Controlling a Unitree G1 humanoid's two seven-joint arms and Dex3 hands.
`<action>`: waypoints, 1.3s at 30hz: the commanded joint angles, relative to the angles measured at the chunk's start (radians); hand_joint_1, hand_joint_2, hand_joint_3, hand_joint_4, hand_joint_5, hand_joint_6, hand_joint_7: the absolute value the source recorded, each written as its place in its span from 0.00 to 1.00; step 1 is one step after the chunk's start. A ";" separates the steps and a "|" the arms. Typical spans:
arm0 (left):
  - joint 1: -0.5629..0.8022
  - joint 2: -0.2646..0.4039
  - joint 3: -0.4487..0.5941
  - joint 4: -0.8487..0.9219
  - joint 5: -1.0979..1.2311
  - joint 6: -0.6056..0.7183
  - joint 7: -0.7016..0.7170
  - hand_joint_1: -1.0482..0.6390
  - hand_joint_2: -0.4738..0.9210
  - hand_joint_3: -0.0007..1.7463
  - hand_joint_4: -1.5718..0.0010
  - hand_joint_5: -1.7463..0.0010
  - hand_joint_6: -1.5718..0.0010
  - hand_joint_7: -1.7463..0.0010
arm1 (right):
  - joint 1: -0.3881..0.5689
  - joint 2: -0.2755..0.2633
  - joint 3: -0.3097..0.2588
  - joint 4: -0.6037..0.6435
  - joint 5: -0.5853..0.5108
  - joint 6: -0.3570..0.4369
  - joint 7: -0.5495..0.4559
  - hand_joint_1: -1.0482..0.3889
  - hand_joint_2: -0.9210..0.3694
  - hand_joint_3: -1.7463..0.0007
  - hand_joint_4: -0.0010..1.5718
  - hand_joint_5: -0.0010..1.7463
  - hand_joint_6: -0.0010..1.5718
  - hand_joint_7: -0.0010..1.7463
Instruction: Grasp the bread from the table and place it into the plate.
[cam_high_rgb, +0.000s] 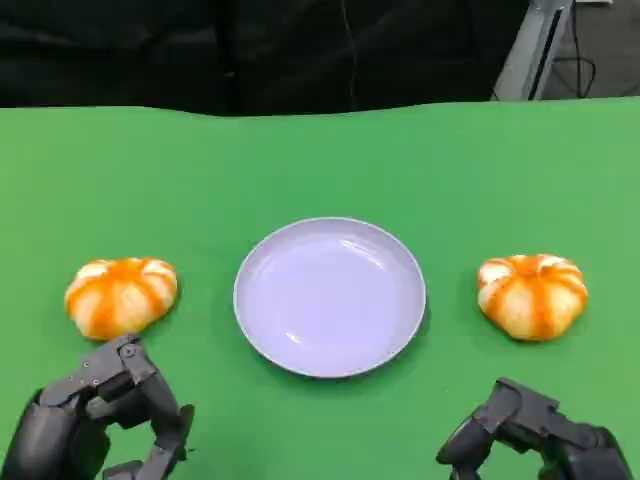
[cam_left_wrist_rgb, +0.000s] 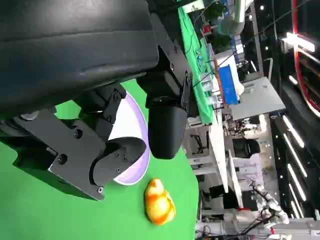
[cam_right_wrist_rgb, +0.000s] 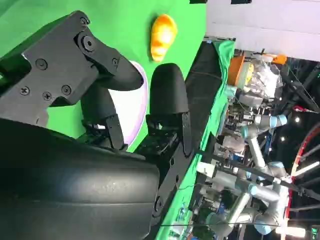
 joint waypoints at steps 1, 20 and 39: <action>-0.004 0.013 0.006 0.006 0.006 -0.013 0.000 0.64 0.68 0.62 0.47 0.00 0.57 0.04 | 0.000 0.001 -0.005 0.006 0.014 0.004 -0.006 0.66 0.41 0.30 0.44 0.92 0.48 0.76; -0.012 0.013 0.019 0.000 0.021 0.006 0.020 0.61 0.79 0.49 0.51 0.00 0.58 0.06 | -0.001 0.001 -0.003 0.009 0.012 -0.001 -0.008 0.65 0.41 0.30 0.44 0.91 0.48 0.76; -0.223 0.241 -0.001 -0.118 0.545 0.370 0.124 0.35 0.99 0.00 0.82 0.75 0.76 1.00 | -0.016 0.012 0.011 0.020 -0.004 0.001 -0.029 0.64 0.42 0.29 0.44 0.92 0.48 0.76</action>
